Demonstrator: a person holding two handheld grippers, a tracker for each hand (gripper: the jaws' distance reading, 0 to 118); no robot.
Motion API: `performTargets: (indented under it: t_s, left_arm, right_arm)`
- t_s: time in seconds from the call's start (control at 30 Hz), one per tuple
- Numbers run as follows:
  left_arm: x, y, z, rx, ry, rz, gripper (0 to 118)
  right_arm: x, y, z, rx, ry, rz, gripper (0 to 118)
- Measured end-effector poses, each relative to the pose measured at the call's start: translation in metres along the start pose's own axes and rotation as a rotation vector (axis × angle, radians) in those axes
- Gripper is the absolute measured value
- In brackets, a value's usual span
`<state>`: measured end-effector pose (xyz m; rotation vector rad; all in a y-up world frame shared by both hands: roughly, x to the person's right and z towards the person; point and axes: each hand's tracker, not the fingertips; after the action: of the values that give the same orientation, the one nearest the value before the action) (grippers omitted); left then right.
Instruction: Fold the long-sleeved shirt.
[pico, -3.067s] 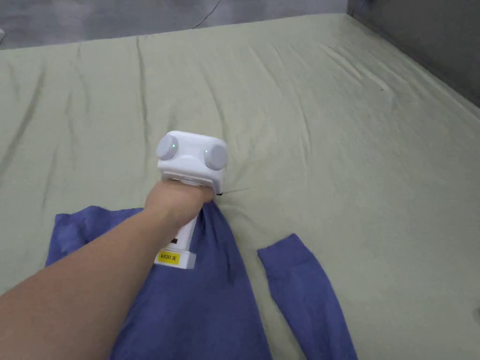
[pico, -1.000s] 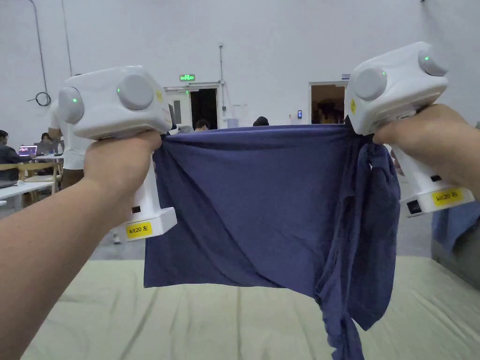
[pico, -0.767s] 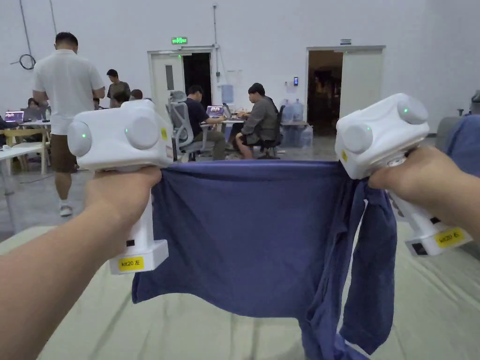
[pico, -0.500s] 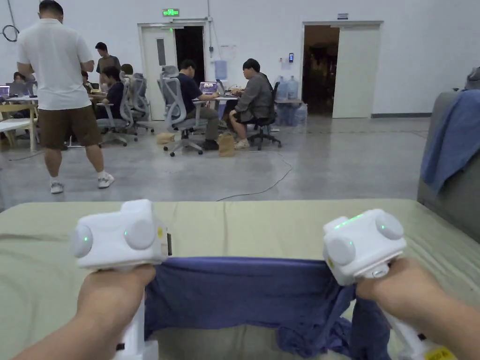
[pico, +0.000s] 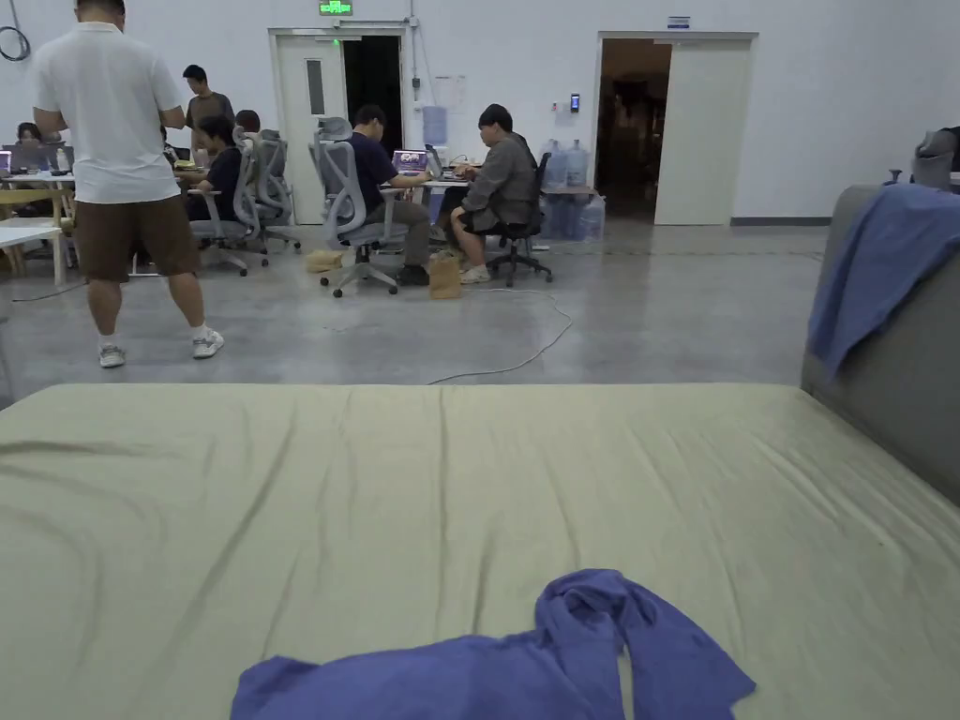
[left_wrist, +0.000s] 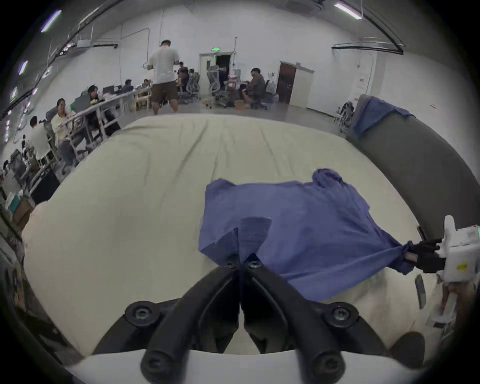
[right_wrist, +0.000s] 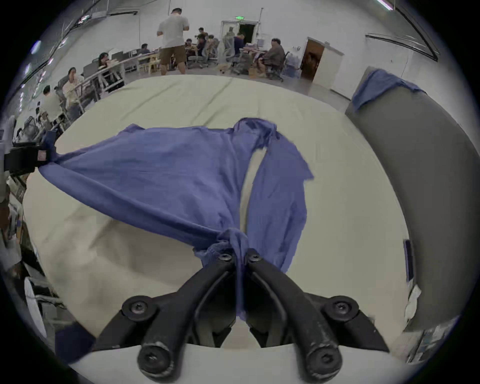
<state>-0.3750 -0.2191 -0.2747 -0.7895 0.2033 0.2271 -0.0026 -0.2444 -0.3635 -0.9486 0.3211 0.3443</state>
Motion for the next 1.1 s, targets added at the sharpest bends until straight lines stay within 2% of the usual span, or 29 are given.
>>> performTargets:
  t_s: [0.13,0.2,0.27,0.4,0.47,0.53,0.57,0.6,0.63,0.67,0.7,0.8,0.83,0.93,1.0,1.03,1.07,1.1]
  left_arm:
    - [-0.015,-0.061,0.025,-0.069,-0.016,0.055,0]
    - [-0.022,-0.084,0.034,-0.078,-0.010,0.072,0]
    - [-0.029,-0.106,0.040,-0.119,-0.003,0.092,0]
    - [-0.034,-0.138,0.044,-0.171,0.008,0.089,0]
    - [-0.037,-0.150,0.039,-0.188,0.020,0.072,0]
    - [-0.045,-0.163,0.028,-0.213,0.024,0.093,2]
    - [-0.050,-0.168,0.021,-0.241,0.014,0.120,12]
    - [-0.053,-0.172,0.015,-0.283,0.011,0.137,34]
    - [-0.057,-0.174,0.011,-0.323,0.047,0.137,81]
    - [-0.060,-0.174,0.013,-0.340,0.071,0.143,105]
    - [-0.064,-0.173,0.023,-0.294,0.059,0.165,112]
    - [-0.067,-0.160,0.070,-0.073,-0.055,0.305,112]
    - [-0.065,-0.157,0.082,-0.035,-0.070,0.335,112]
    - [-0.051,-0.158,0.106,-0.017,-0.041,0.331,112]
    - [-0.039,-0.158,0.112,-0.171,-0.020,0.235,111]
    - [-0.030,-0.163,0.113,-0.176,-0.015,0.186,99]
    - [-0.021,-0.167,0.112,-0.168,-0.013,0.160,59]
    - [-0.015,-0.169,0.111,-0.169,-0.024,0.176,0]
  right_arm:
    - [-0.028,-0.058,0.025,-0.051,-0.008,-0.023,1]
    - [-0.030,-0.082,0.029,-0.099,0.028,-0.115,1]
    - [-0.035,-0.105,0.024,-0.146,0.053,-0.173,1]
    - [-0.047,-0.134,0.011,-0.242,0.059,-0.162,1]
    - [-0.048,-0.141,0.003,-0.264,0.085,-0.193,2]
    - [-0.046,-0.143,-0.003,-0.243,0.092,-0.268,10]
    - [-0.041,-0.142,-0.005,-0.241,0.108,-0.317,15]
    - [-0.035,-0.141,-0.006,-0.259,0.131,-0.352,16]
    - [-0.028,-0.139,-0.003,-0.282,0.160,-0.390,21]
    - [-0.021,-0.138,0.005,-0.277,0.186,-0.407,34]
    - [-0.014,-0.137,0.015,-0.275,0.207,-0.415,56]
    - [0.002,-0.136,0.067,-0.213,0.176,-0.445,78]
    - [0.006,-0.137,0.084,-0.150,0.178,-0.444,98]
    - [0.008,-0.144,0.119,-0.054,0.148,-0.413,102]
    - [0.004,-0.153,0.127,-0.018,0.160,-0.404,101]
    - [-0.001,-0.155,0.128,0.005,0.157,-0.387,94]
    - [-0.006,-0.156,0.128,0.015,0.135,-0.361,67]
    - [-0.011,-0.156,0.124,-0.014,0.107,-0.343,17]
